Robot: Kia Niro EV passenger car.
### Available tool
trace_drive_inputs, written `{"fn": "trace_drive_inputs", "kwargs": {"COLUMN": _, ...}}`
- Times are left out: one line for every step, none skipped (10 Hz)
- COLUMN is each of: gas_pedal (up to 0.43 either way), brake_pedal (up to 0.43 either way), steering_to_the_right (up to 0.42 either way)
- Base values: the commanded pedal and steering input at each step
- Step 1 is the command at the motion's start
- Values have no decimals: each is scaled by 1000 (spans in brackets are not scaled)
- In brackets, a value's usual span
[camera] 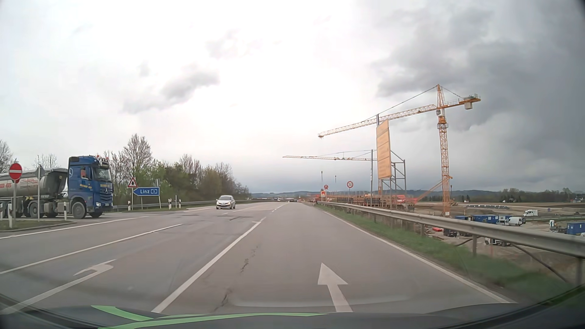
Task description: Follow the waypoints while adhering to traffic rules and regulations
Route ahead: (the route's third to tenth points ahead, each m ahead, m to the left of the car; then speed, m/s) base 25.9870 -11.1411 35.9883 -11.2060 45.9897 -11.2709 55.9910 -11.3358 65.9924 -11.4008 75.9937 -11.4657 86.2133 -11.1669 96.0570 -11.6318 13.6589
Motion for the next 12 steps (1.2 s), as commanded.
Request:
{"fn": "trace_drive_inputs", "kwargs": {"gas_pedal": 110, "brake_pedal": 0, "steering_to_the_right": 1}}
{"fn": "trace_drive_inputs", "kwargs": {"gas_pedal": 110, "brake_pedal": 0, "steering_to_the_right": 1}}
{"fn": "trace_drive_inputs", "kwargs": {"gas_pedal": 110, "brake_pedal": 0, "steering_to_the_right": 0}}
{"fn": "trace_drive_inputs", "kwargs": {"gas_pedal": 110, "brake_pedal": 0, "steering_to_the_right": 1}}
{"fn": "trace_drive_inputs", "kwargs": {"gas_pedal": 110, "brake_pedal": 0, "steering_to_the_right": 1}}
{"fn": "trace_drive_inputs", "kwargs": {"gas_pedal": 110, "brake_pedal": 0, "steering_to_the_right": 0}}
{"fn": "trace_drive_inputs", "kwargs": {"gas_pedal": 110, "brake_pedal": 0, "steering_to_the_right": 0}}
{"fn": "trace_drive_inputs", "kwargs": {"gas_pedal": 110, "brake_pedal": 0, "steering_to_the_right": 1}}
{"fn": "trace_drive_inputs", "kwargs": {"gas_pedal": 110, "brake_pedal": 0, "steering_to_the_right": 1}}
{"fn": "trace_drive_inputs", "kwargs": {"gas_pedal": 110, "brake_pedal": 0, "steering_to_the_right": 1}}
{"fn": "trace_drive_inputs", "kwargs": {"gas_pedal": 110, "brake_pedal": 0, "steering_to_the_right": 0}}
{"fn": "trace_drive_inputs", "kwargs": {"gas_pedal": 110, "brake_pedal": 0, "steering_to_the_right": 1}}
